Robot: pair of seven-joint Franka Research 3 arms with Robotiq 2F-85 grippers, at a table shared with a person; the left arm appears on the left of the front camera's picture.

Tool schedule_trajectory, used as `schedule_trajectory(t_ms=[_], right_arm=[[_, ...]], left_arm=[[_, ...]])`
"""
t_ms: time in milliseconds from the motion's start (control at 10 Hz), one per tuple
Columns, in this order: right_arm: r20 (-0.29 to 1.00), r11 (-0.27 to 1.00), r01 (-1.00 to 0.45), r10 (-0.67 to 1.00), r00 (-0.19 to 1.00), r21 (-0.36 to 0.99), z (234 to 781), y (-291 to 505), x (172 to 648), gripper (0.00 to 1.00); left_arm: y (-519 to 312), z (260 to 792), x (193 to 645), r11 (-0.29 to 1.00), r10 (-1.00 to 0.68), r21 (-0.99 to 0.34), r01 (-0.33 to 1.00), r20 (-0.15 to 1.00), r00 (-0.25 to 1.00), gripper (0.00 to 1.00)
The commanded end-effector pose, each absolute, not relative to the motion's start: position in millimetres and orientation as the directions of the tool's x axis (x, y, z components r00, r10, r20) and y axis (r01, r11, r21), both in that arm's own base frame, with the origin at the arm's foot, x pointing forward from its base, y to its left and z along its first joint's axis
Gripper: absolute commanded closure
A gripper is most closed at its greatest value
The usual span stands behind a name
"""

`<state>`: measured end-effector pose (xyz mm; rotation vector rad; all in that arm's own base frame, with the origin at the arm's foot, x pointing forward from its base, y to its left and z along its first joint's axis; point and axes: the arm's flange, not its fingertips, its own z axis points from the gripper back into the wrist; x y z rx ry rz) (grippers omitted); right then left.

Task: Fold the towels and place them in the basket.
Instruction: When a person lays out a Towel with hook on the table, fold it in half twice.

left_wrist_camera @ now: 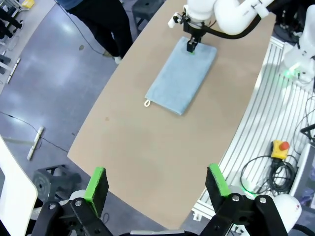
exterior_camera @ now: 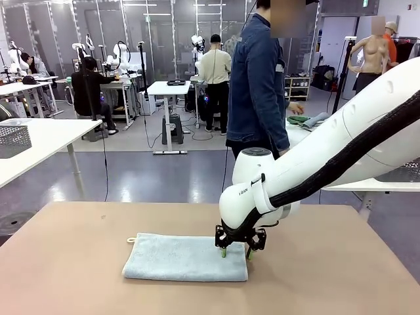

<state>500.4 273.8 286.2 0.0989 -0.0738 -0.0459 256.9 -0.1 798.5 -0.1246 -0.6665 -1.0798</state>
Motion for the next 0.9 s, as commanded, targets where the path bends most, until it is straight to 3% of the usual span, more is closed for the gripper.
schedule_trajectory(t_ms=[0, 300, 400, 800], right_arm=[[0.066, 0.992, 0.095, -0.101, 0.993, 0.089, 281, 283, 499, 1.0], [0.053, 0.991, 0.103, -0.109, 0.993, 0.09, 282, 285, 500, 0.96], [0.052, 0.991, 0.104, -0.109, 0.993, 0.084, 283, 285, 500, 1.0], [0.059, 0.995, 0.094, -0.096, 0.994, 0.038, 293, 285, 494, 1.0]], left_arm=[[-1, 797, 257, 0.487, -0.773, 0.224, 0.844, 0.56, 0.298, 0.0], [-1, 797, 257, 0.487, -0.773, 0.224, 0.844, 0.56, 0.298, 0.0], [-1, 797, 257, 0.487, -0.773, 0.224, 0.844, 0.56, 0.298, 0.0], [-1, 797, 257, 0.487, -0.773, 0.224, 0.844, 0.56, 0.298, 0.0]])
